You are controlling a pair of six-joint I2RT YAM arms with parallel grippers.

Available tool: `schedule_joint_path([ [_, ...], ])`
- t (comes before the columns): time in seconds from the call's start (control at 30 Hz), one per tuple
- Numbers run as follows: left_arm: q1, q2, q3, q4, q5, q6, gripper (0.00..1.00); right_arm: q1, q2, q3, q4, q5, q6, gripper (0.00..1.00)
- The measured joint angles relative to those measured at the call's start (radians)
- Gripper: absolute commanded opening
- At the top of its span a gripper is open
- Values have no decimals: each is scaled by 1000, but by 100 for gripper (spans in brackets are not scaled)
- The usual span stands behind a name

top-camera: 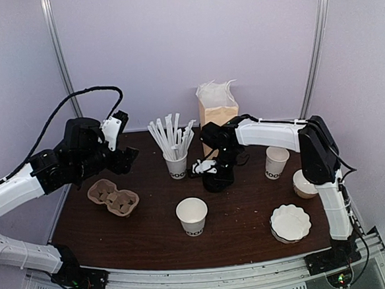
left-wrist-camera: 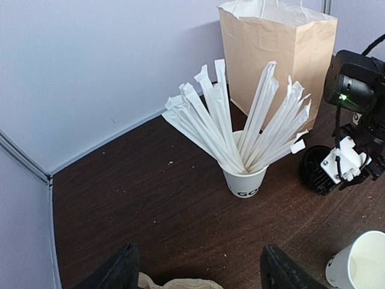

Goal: Pack the takeout coffee

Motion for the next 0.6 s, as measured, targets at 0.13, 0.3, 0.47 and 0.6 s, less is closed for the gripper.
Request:
schedule_joint_path([
  [0.13,0,-5,0,0,0,1,73,3,2,0,-1,1,2,15],
  [0.3,3,-11,0,1,4,2,73,3,2,2,-3,0,6,5],
  [0.47,7,-12,-2,4,13,6,73,3,-2,2,-8,-3,16,3],
  [0.6,10,-12,-16,31,61,20,74,0,-51,-27,-6,-29,35,3],
])
